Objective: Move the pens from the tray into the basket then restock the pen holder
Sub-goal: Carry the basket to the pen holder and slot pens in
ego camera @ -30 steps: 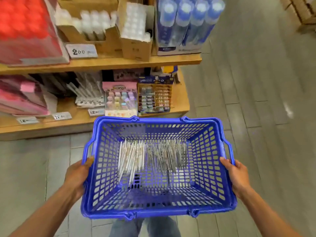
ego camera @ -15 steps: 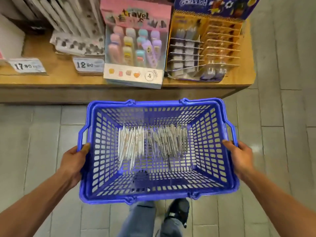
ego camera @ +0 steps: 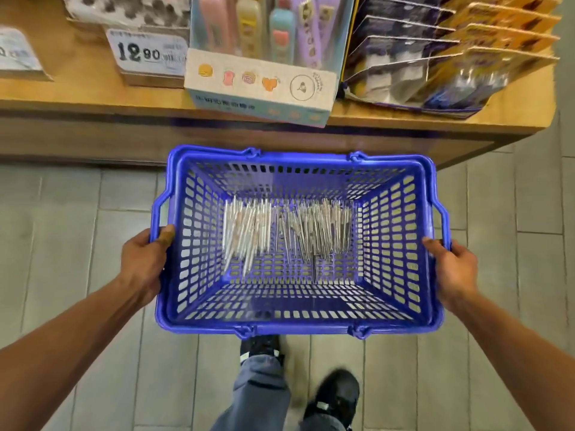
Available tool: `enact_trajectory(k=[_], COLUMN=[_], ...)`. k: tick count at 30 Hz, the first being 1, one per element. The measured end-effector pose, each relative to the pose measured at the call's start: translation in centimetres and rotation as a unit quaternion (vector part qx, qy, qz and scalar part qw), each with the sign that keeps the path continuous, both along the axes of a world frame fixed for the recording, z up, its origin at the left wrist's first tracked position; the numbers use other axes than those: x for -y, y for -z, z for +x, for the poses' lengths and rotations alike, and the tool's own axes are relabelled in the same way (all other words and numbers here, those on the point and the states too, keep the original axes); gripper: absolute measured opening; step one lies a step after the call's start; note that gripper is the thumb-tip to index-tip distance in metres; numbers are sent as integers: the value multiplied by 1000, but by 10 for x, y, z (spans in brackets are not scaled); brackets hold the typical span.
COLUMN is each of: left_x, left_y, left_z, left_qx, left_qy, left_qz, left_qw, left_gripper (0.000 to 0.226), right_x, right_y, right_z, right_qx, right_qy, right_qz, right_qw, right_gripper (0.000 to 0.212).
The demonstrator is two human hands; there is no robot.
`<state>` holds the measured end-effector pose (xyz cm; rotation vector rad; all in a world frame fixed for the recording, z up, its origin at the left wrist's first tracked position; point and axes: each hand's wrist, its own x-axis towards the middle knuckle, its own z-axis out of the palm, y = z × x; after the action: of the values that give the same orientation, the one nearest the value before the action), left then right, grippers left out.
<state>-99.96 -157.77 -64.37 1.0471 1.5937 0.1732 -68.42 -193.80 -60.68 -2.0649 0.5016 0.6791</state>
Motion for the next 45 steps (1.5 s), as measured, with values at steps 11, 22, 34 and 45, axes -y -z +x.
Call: enact_trajectory(k=[11,22,34,45], left_x=[14,24,83,98], left_y=[2,-17,-45,34], left_z=[-2,14,61,101], left_qx=[8,-71,44,93], left_qy=[8,82,208,180], left_qz=[47,217,235,62], left_qw=[999,970,948,977], left_gripper=[19,35,18,22], right_x=[-1,-4,-50,-106], right_y=[1,0,-5,122], right_z=[0,-4,-50,-63], right_qx=[-17,37,99,-20], right_qy=[8,-19,-307,-454], right_qz=[-2,-79,-12,-84], right_qw=[1000,996,946,887], right_gripper=[19,49,9,10])
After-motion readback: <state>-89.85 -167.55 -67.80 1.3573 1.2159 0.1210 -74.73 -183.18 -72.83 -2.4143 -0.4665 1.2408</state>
